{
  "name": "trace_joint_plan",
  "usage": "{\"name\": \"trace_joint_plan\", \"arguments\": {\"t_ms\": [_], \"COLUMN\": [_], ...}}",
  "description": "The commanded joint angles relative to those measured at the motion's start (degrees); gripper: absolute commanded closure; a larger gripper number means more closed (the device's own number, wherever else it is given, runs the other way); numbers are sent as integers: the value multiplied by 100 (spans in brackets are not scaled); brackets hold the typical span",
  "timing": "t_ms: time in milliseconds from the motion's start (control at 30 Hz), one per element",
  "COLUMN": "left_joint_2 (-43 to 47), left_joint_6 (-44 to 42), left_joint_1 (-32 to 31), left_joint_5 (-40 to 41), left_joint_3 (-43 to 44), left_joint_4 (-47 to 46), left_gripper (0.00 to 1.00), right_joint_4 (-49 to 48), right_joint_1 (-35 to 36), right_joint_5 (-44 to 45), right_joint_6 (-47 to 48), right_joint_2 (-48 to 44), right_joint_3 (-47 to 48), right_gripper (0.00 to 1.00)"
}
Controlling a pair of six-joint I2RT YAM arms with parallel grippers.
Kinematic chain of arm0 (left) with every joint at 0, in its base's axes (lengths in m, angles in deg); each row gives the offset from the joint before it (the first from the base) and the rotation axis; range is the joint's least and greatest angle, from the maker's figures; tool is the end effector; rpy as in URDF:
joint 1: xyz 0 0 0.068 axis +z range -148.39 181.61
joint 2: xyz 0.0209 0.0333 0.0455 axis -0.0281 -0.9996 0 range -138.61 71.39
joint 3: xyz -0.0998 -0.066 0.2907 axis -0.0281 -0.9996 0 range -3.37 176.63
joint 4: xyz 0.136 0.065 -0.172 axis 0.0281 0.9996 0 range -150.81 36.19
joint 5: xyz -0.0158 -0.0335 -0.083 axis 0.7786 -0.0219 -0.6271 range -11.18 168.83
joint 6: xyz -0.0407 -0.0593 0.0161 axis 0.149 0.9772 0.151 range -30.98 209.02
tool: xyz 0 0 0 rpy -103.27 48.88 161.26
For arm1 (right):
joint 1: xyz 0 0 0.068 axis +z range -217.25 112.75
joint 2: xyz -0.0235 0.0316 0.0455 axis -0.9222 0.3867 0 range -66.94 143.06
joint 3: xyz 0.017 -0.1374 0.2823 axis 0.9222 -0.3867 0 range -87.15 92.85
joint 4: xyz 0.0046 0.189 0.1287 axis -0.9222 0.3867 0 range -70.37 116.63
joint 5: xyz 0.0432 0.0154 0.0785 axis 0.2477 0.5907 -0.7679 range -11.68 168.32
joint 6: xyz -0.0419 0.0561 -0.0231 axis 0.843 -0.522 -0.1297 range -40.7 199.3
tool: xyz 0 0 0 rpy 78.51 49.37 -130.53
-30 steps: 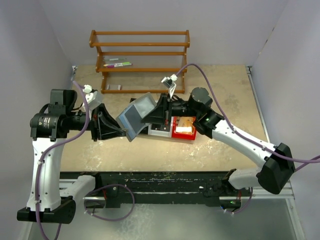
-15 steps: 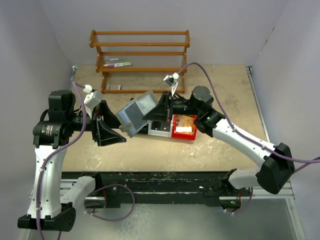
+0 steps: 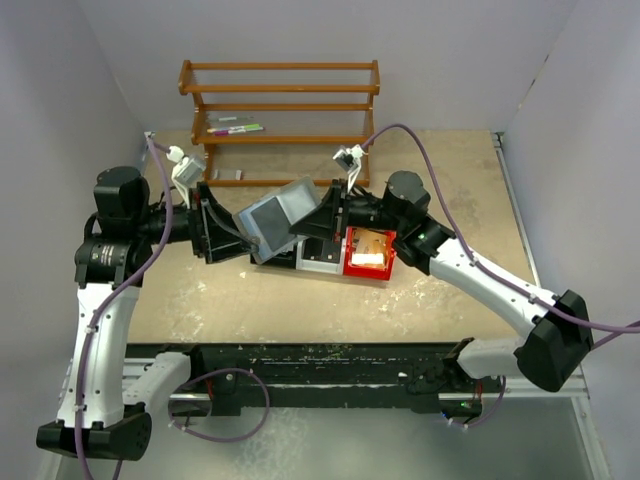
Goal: Take the credit cards out of the card holder
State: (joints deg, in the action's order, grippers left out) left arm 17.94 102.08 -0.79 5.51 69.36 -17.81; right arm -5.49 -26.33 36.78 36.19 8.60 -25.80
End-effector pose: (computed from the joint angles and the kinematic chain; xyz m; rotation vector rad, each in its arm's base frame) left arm 0.0967 -0.0631 0.4489 0.6743 1.7960 -1.4242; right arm 0.1844 0.2139 0.4401 -0.6678 1.5296 1.6573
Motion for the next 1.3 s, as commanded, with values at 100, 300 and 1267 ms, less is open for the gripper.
{"name": "trace_joint_plan", "arguments": {"t_ms": [100,300,1267], "left_joint_2": [194,132,355], "left_joint_6": [845,631,24], "left_joint_1": [-36,-37,-42], "left_joint_5": [1053,1322,541], "left_joint_3": [-321,-765,-718], "left_joint_4": [-862,-548,-313], "left_gripper": [31,51,94], "right_joint_4": [30,-21,-1196], "right_joint_1": [12,12,32], "right_joint_5": [144,213,-469], "right_joint_6": [292,286,-485], "right_joint_2": [-263,-252,-136], "right_joint_3": [89,141,-283], "right_gripper": [100,100,100]}}
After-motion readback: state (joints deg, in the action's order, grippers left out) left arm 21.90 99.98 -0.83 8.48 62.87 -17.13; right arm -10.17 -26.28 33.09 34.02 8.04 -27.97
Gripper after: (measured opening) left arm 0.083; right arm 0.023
